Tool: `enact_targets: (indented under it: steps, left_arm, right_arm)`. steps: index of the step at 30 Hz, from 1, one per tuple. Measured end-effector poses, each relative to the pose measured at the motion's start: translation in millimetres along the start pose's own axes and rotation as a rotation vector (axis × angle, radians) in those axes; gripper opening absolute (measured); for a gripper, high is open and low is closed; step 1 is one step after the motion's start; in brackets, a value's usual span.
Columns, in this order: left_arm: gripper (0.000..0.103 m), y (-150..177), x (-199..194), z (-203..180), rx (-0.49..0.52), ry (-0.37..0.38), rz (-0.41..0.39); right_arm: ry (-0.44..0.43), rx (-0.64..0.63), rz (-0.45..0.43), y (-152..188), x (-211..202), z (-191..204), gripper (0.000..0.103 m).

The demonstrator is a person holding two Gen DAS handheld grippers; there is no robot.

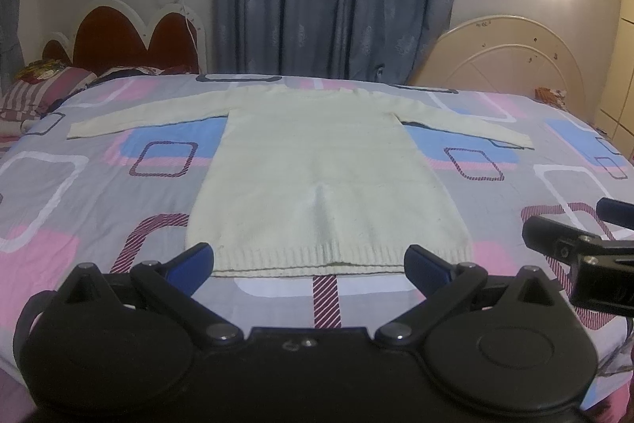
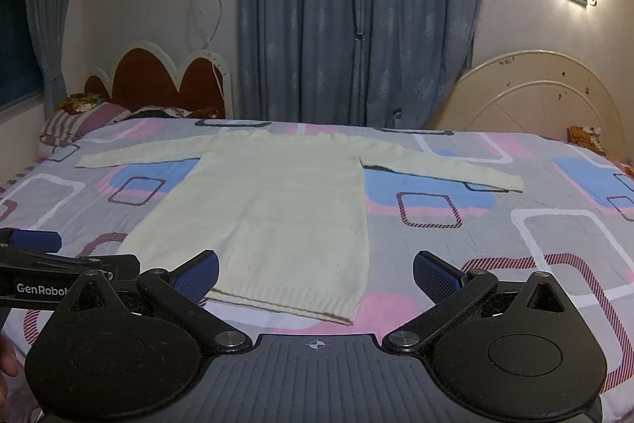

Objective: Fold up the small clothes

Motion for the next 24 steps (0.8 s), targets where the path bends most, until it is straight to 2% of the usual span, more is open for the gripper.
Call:
enact_targets:
  steps: [24]
  left_arm:
    - [0.103, 0.6, -1.0, 0.4, 0.002, -0.003, 0.002]
  right_arm:
    - [0.003, 0.0, -0.009, 1.6, -4.5, 1.8, 0.103]
Point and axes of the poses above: each gripper's, at about its wrist camera, not at the fingertips, and x roughly the way its jaws point, z to its left, y to its underside, the point moved 9 cm from there along x, roughly the way its jaws point, and after that the axes turned 10 degrees about -z, right-handed, at the moved point
